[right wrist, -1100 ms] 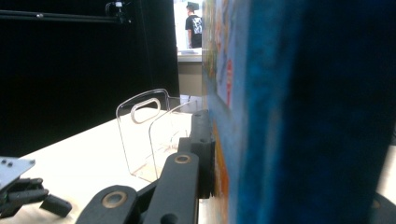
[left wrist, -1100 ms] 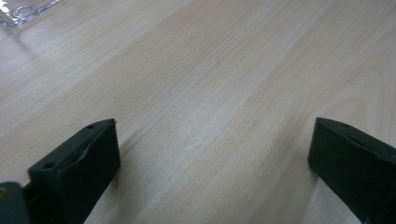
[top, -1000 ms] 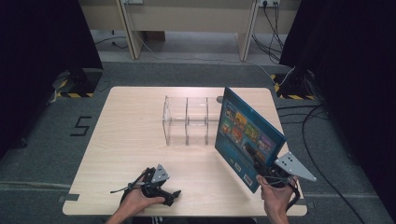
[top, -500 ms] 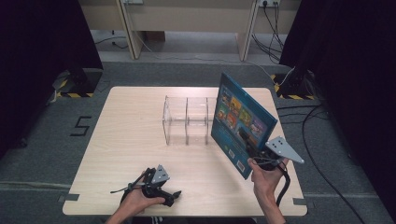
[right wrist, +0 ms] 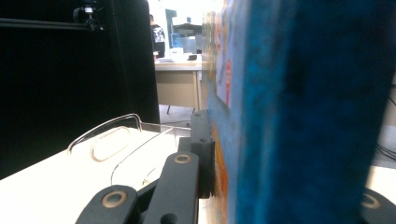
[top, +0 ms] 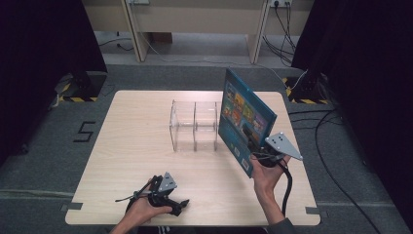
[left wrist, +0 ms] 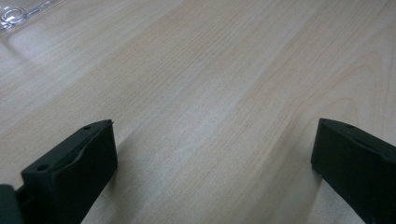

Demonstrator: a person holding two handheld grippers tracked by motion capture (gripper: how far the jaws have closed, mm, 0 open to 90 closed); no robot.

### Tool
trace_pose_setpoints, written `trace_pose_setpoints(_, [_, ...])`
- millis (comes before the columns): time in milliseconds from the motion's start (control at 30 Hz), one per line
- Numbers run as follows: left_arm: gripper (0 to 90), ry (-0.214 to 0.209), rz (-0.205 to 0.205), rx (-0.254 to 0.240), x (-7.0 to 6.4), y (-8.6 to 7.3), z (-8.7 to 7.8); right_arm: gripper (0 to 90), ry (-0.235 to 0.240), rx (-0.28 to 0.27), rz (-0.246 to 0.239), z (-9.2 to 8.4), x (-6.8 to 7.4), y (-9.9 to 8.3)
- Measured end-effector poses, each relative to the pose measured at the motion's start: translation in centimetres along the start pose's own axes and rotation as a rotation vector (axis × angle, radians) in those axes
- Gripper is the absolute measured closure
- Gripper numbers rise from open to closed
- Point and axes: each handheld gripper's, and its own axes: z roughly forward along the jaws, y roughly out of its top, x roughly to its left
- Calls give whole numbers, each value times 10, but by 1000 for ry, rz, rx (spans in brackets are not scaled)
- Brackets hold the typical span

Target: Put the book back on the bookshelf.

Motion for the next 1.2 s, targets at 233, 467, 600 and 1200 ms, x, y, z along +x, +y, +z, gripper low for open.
trace_pose_setpoints(233, [0,-3,2,-1,0,0,0,829,-39,-5,-21,16,0,-2])
trace_pose_setpoints(467, [0,-3,2,-1,0,0,0,829,-60,-1,-9,28,0,-7])
trace_pose_setpoints(600, [0,-2,2,-2,0,0,0,829,-77,-1,-22,34,2,-9])
trace_pose_setpoints(1200, [0,-10,9,1,-1,0,0,827,-142,-14,-16,52,9,-23])
